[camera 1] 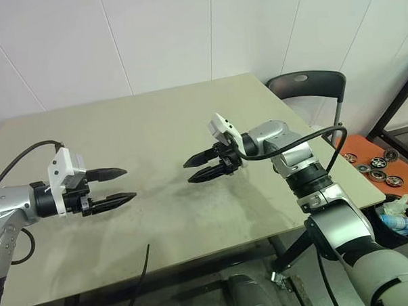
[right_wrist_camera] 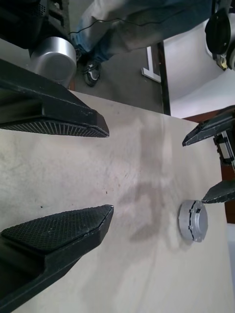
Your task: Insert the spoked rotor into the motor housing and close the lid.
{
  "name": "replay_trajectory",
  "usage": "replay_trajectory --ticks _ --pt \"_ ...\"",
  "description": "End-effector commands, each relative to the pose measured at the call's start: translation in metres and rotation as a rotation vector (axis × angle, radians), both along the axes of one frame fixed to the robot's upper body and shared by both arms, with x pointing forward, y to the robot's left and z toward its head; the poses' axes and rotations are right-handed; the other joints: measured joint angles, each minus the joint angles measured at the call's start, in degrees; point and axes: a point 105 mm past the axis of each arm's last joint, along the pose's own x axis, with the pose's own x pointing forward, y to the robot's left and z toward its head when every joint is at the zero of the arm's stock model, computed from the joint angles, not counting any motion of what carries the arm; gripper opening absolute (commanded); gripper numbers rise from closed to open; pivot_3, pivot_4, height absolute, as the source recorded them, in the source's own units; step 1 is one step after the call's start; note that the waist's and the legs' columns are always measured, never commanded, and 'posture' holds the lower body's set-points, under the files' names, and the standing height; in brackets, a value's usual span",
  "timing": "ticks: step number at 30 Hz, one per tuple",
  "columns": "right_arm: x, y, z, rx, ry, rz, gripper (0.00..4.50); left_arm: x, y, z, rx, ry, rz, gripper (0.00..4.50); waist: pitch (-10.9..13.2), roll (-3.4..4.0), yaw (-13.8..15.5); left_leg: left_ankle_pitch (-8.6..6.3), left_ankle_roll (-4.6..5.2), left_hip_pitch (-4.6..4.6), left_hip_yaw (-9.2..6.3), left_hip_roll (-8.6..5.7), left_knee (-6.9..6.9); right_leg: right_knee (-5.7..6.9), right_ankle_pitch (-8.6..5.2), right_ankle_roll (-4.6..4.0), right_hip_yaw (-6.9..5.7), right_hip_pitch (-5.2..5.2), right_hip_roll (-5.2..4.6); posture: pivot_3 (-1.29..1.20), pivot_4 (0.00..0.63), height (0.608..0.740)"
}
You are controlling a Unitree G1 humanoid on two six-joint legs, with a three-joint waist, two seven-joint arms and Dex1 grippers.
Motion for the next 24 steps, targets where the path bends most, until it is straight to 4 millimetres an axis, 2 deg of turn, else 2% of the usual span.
replay_trajectory --ticks 1,13,24 --pt "-0.0031 0.0035 0.0144 0.042 -0.037 0.015 2.25 -0.0034 -0.0032 0.0093 -0.004 -0.031 -0.014 3.44 0.0 0.0 -0.1 0.0 0.0 0.0 0.0 0.0 0.0 0.0 0.0 0.0 0.0 0.0 0.0 0.0 0.0 0.74" --pt "-0.0016 0.0061 0.0138 0.055 -0.029 -0.006 2.25 0.004 -0.0044 0.0163 -0.016 -0.058 0.003 3.44 0.0 0.0 0.0 0.0 0.0 0.03 0.0 0.0 0.01 0.04 0.0 0.0 0.0 0.01 0.0 0.0 0.0 0.74" --pt "0.0014 0.0111 0.0173 0.053 -0.043 0.016 2.25 0.0019 -0.0027 0.0166 -0.029 -0.084 0.043 3.44 0.0 0.0 0.0 0.0 0.0 0.04 0.0 0.0 0.01 0.04 0.0 0.0 0.0 0.01 0.0 0.0 0.0 0.74"
